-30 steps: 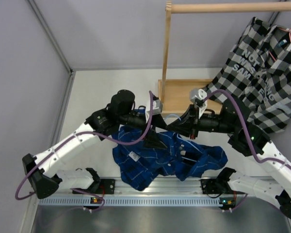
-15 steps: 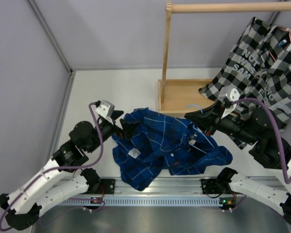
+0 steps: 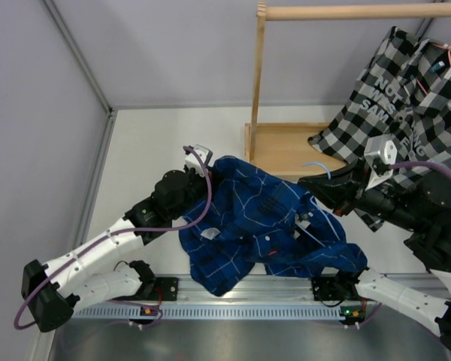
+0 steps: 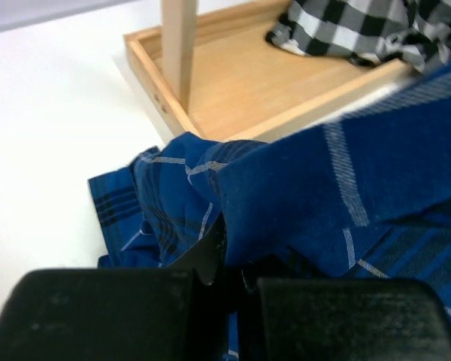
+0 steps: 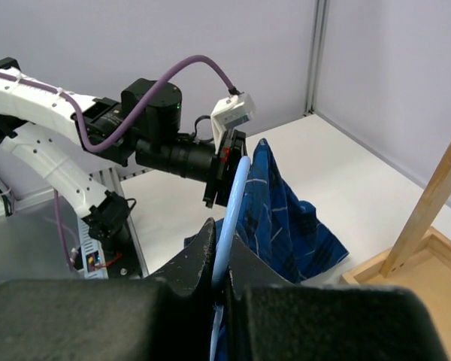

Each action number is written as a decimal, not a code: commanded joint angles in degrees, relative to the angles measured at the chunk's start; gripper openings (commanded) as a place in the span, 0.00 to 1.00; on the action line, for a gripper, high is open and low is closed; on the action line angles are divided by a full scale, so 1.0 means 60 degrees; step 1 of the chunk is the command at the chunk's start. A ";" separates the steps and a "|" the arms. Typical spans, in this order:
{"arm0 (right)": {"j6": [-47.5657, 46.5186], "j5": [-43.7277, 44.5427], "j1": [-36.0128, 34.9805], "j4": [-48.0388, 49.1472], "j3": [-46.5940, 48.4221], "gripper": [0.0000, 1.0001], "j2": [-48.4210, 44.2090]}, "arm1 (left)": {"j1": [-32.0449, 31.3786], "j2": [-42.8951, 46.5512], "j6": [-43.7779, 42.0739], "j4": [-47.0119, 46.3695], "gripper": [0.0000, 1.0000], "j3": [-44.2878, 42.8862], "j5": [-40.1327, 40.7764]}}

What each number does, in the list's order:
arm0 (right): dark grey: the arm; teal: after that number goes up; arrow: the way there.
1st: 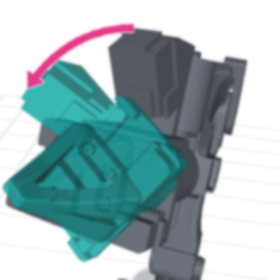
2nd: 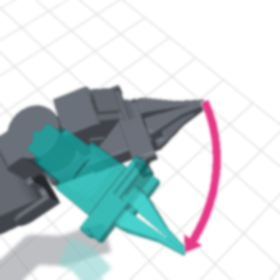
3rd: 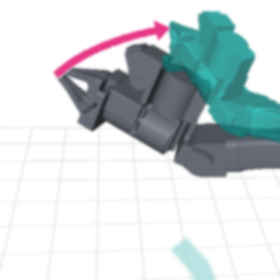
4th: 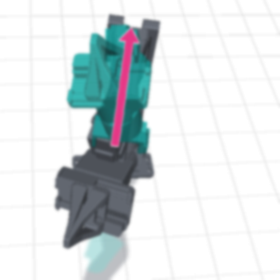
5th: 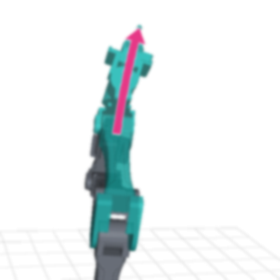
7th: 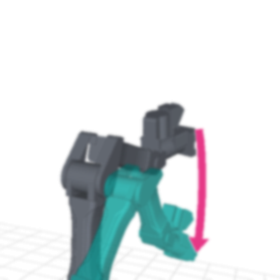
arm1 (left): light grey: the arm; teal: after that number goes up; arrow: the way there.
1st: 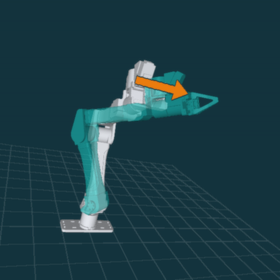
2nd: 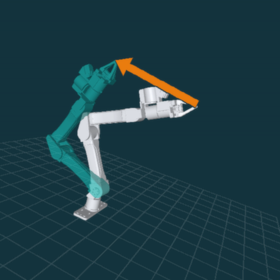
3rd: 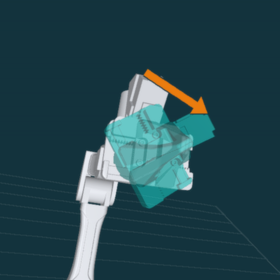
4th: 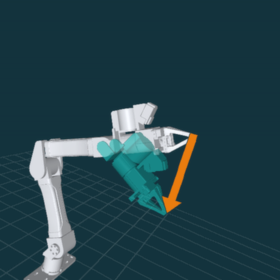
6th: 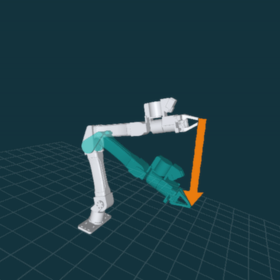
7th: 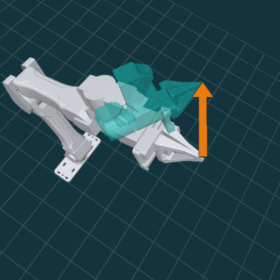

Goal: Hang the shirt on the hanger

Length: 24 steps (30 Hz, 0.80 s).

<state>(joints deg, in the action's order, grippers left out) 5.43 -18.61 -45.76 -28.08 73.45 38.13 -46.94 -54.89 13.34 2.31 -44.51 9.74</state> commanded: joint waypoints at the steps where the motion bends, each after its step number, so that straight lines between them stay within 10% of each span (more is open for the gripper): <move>1: -0.0129 0.0418 -0.0108 0.0109 0.0108 0.00 -0.0290 | 0.0089 0.0023 0.0396 -0.0912 0.00 -0.0579 0.1359; 8: -0.0100 0.1870 -0.0108 0.0050 -0.0508 0.00 -0.0992 | 0.1126 -0.0035 0.2359 0.1020 0.00 -0.0696 0.3915; 17: -0.0085 0.2516 -0.0108 0.0050 -0.0889 0.00 -0.1214 | 0.2637 -0.0490 0.3328 0.0716 0.00 -0.0419 0.0857; 20: -0.0070 0.2487 -0.0108 0.0065 -0.0889 0.00 -0.0979 | 0.2652 -0.0111 0.3065 -0.0015 0.29 -0.0301 -0.0799; 24: -0.0056 0.2384 -0.0108 0.0240 -0.0845 0.00 -0.0759 | 0.2637 0.0534 0.2568 -0.0223 0.00 -0.0608 -0.2265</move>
<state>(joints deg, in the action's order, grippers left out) 4.95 -4.78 -45.76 -30.02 67.16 32.49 -31.42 -55.70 30.87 6.74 -46.39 5.69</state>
